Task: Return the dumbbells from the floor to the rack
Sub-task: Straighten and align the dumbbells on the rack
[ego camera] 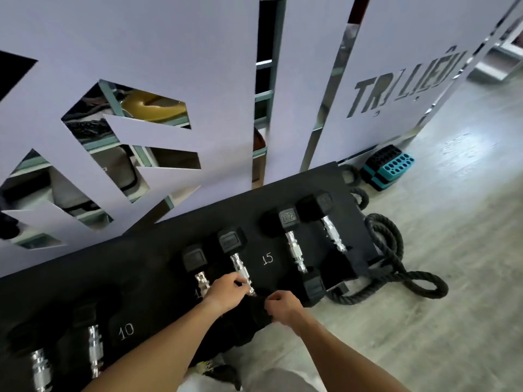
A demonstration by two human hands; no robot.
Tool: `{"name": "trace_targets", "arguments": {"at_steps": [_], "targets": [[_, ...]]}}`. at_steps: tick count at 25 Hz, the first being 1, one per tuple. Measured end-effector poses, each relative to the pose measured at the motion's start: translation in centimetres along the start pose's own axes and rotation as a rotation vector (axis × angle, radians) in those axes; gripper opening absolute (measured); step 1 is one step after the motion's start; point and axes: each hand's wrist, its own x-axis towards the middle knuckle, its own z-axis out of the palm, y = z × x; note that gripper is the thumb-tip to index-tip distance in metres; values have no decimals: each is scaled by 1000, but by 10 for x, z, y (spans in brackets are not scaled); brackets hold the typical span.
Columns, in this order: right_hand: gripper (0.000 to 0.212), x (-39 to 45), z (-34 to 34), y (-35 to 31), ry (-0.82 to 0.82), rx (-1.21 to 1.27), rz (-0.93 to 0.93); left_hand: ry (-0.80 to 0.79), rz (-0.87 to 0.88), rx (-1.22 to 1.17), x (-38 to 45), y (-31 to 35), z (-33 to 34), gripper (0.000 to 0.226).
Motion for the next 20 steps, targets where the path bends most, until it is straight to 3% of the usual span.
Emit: {"name": "trace_targets", "arguments": {"at_steps": [10,20], "targets": [[19,-41,-148,118,73,9,-101,-5,9,-106,-58,118,152,15],[15,7,-224,129,19,-35,-91,-8,-79,-194,-14,184,168,14]]}}
